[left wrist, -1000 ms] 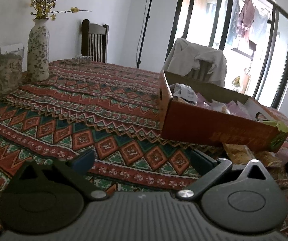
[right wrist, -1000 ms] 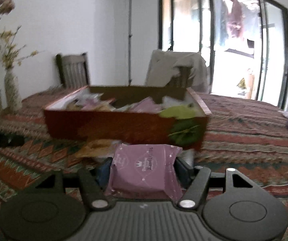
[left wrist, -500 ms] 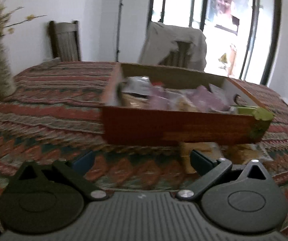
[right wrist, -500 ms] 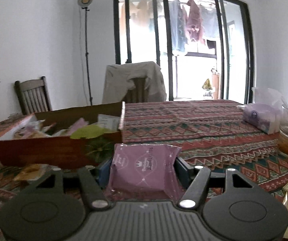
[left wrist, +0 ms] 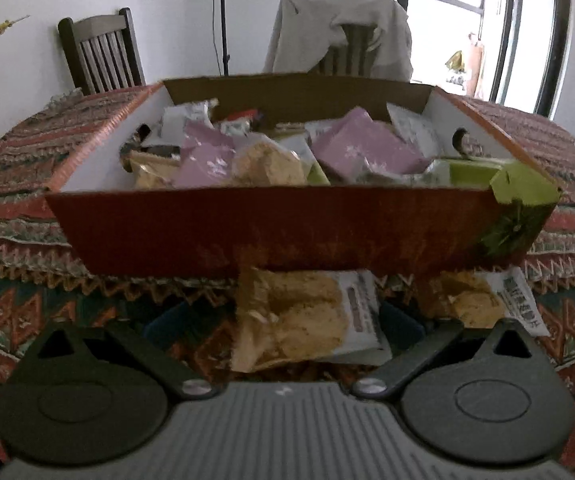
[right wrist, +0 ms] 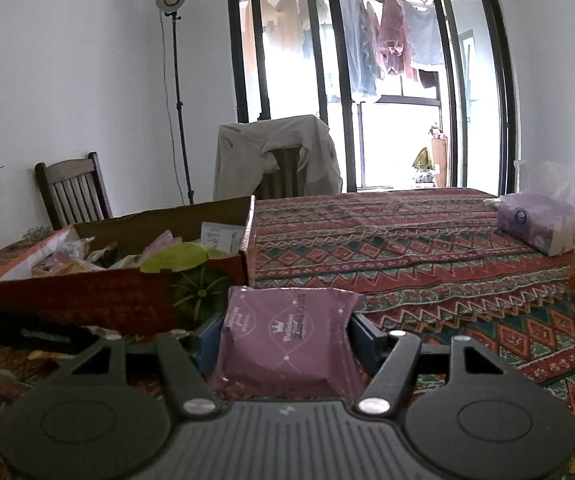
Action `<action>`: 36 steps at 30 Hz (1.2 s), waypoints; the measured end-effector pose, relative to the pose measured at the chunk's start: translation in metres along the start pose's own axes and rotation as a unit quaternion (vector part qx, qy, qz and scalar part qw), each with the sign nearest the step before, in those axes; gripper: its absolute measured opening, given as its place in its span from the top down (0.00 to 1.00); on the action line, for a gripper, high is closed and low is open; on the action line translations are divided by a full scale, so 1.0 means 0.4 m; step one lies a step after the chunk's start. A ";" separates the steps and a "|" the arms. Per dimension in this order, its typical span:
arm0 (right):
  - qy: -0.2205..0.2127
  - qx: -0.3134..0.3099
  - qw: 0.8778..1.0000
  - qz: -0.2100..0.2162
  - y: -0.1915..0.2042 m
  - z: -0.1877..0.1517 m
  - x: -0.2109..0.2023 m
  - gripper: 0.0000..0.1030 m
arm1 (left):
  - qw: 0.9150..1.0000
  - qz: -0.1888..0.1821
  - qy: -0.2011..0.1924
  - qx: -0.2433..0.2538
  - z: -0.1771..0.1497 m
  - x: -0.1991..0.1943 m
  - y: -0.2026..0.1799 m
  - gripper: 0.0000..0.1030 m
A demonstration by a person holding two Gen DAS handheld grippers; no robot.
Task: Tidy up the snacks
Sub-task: 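Grasp the clear cracker packet with the left tool and lift it, then carry the pink sachet and cracker packet over the box and release both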
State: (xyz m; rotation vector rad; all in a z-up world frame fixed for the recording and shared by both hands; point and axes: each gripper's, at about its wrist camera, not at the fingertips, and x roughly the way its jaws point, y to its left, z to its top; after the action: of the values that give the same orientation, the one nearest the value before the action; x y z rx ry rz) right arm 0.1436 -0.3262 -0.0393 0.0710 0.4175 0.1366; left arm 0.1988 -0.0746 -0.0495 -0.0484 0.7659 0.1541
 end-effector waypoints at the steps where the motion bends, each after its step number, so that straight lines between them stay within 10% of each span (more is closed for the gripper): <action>1: -0.001 0.000 1.000 0.001 0.000 0.000 0.000 0.36 | 1.000 0.002 0.002 0.000 -0.003 0.004 -0.003 0.00; 11: -0.003 -0.002 1.000 0.005 0.005 -0.002 -0.003 0.36 | 0.999 -0.027 -0.024 0.006 -0.018 -0.036 -0.010 0.40; 36: -0.078 -0.046 0.994 0.055 0.146 0.140 -0.016 0.36 | 0.979 -0.053 -0.197 -0.025 0.101 -0.234 0.116 0.41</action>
State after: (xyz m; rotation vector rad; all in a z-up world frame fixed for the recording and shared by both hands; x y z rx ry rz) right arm 0.1536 -0.2719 0.0200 0.0133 0.2517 0.2580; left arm 0.1529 -0.0359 0.0451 -0.1026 0.3626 0.0771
